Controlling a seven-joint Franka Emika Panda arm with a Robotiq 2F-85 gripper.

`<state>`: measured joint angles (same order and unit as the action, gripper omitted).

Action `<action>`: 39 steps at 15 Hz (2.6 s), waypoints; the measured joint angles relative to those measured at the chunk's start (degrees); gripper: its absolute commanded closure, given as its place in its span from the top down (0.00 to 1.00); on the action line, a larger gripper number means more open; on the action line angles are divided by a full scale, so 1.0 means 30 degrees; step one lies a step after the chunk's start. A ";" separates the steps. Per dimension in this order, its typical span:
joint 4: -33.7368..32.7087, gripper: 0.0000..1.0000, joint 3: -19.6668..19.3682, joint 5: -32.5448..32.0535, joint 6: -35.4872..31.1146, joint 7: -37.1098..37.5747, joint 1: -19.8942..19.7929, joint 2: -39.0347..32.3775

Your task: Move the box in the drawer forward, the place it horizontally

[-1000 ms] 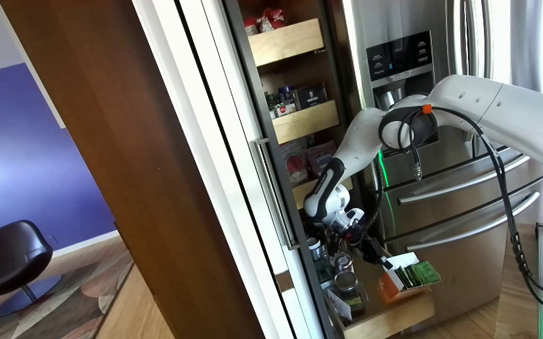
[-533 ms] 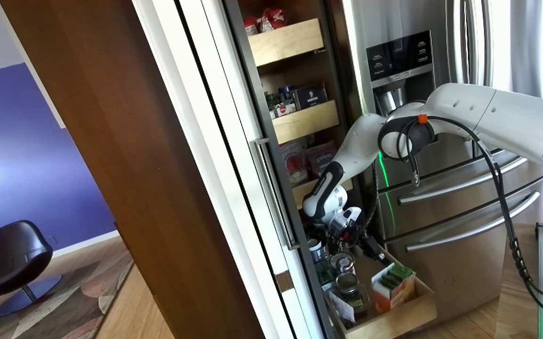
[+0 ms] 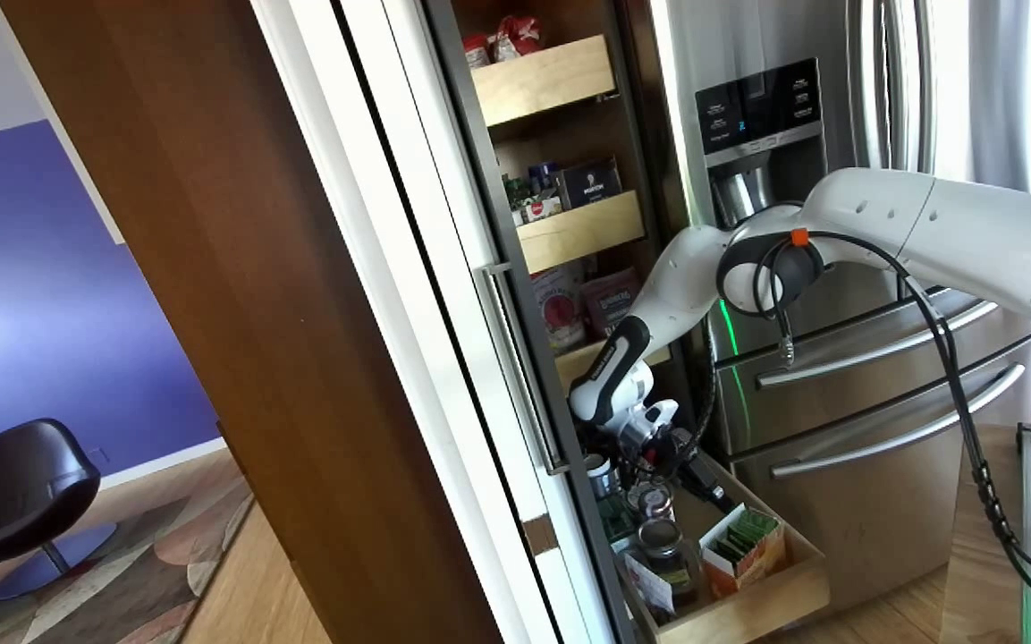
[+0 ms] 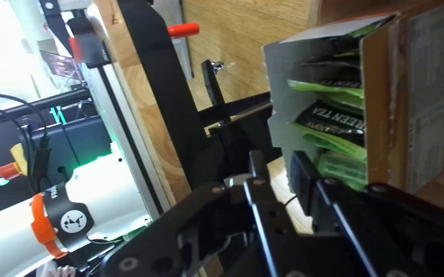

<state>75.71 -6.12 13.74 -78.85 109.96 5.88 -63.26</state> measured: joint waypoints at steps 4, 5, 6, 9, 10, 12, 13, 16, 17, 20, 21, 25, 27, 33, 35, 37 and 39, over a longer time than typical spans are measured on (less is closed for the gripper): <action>0.1339 0.85 -0.0206 -0.1581 -0.3300 0.1160 0.1227 0.1087; 0.1904 0.92 -0.0234 -0.1769 -0.4384 0.1605 0.1461 0.1332; 0.2564 0.99 -0.0239 -0.1788 -0.5696 0.2149 0.1629 0.1537; 0.4482 1.00 -0.0228 -0.1776 -1.0283 0.3500 0.1890 0.1858; 0.5172 1.00 -0.0188 -0.1758 -1.1803 0.3629 0.1893 0.1965; 0.6712 1.00 -0.0006 -0.1633 -1.4140 0.3416 0.1794 0.2289; 0.7432 1.00 0.0246 -0.1407 -1.4824 0.2995 0.1616 0.2470; 0.9117 1.00 0.1325 -0.0278 -1.5286 0.0865 0.0672 0.3056; 0.9577 1.00 0.1669 0.0132 -1.5269 0.0091 0.0314 0.3253; 1.0772 1.00 0.2344 0.1277 -1.4952 -0.2049 -0.0622 0.3806; 1.1025 1.00 0.2442 0.1597 -1.4655 -0.2669 -0.0881 0.3940; 1.1456 1.00 0.2491 0.2781 -1.2690 -0.3966 -0.1627 0.4225; 1.1683 1.00 0.2385 0.3284 -1.2261 -0.3985 -0.1728 0.4353; 1.5043 1.00 0.1515 0.3325 -1.5779 -0.3820 -0.0916 0.7342; 1.6838 1.00 0.1184 0.2559 -1.7169 -0.3481 -0.0036 0.9119; 1.8610 1.00 0.0996 0.1017 -1.7670 -0.2556 0.1135 1.0983; 2.0174 1.00 0.0956 -0.0908 -1.7733 -0.0972 0.2422 1.2842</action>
<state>136.23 -3.25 11.01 -132.05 107.04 13.15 -24.73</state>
